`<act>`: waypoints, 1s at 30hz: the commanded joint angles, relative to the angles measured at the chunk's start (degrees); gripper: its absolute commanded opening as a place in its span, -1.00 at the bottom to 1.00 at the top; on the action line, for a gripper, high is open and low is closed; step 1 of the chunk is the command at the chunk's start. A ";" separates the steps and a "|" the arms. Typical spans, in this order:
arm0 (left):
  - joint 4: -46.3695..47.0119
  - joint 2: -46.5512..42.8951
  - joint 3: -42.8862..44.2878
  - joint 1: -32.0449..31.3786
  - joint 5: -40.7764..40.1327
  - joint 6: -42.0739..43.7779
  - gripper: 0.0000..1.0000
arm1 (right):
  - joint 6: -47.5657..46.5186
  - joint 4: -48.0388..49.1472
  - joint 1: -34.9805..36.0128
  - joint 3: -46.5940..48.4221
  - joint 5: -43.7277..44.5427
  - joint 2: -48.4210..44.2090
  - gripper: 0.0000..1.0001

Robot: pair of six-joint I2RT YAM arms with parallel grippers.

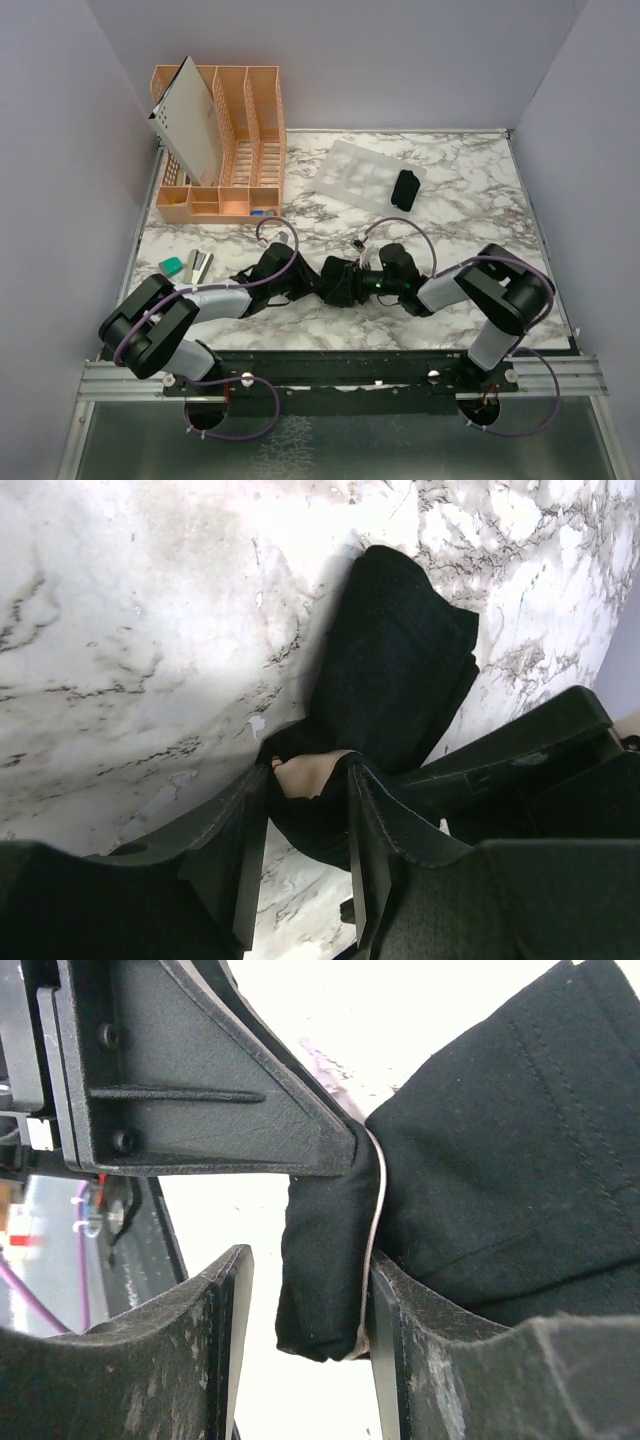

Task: Roll the underwear
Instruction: Roll the underwear to the center of the board.

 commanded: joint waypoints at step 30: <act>-21.14 9.60 8.47 -0.70 2.93 7.81 -0.18 | -63.21 -25.90 22.11 1.84 37.88 -19.42 0.33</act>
